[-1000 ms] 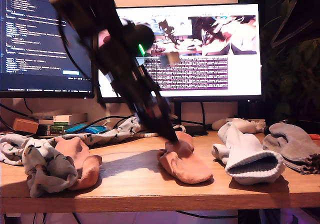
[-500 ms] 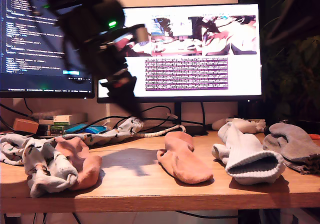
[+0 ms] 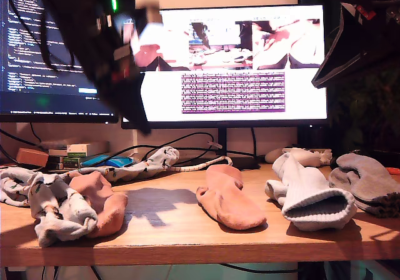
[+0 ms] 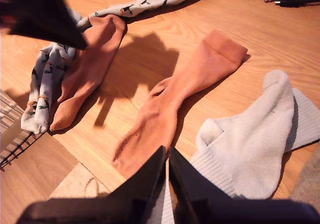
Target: Pair up the socks based on colour and pattern, by placing them on top of one another
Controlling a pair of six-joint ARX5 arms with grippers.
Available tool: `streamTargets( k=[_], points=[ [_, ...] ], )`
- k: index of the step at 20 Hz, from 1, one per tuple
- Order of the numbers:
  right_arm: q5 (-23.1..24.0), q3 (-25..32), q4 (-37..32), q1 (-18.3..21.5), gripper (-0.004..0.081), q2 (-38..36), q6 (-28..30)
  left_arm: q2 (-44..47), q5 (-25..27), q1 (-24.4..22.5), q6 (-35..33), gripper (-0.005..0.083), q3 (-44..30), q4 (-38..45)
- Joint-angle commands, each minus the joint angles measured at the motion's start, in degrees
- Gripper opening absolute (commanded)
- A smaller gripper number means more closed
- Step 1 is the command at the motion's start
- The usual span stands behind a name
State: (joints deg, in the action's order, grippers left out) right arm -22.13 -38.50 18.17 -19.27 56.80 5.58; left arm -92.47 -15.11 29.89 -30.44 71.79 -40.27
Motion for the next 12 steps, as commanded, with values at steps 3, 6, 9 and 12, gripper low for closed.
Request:
streamTargets(
  k=[3, 6, 9, 12],
  points=[
    [-1.1, -0.6, -0.4, -0.4, -0.0013, 1.0, -3.7, 7.6, 2.7, 0.3, 4.0, -0.0020, -11.0, 3.5],
    [-3.3, -0.7, 0.0, -3.3, -0.0013, 1.6, -4.1, 10.0, 3.6, 0.3, 11.4, -0.0020, -13.9, 2.9],
    [-3.3, -1.5, 1.9, -6.7, -0.0013, 3.4, -4.0, 9.9, 3.6, 1.8, 17.2, -0.0013, -13.9, 2.9],
    [-3.0, -2.4, 2.3, -8.4, -0.0013, 5.7, -4.0, 9.9, 5.2, 3.2, 21.9, 0.0172, -13.9, 3.5]
  ],
)
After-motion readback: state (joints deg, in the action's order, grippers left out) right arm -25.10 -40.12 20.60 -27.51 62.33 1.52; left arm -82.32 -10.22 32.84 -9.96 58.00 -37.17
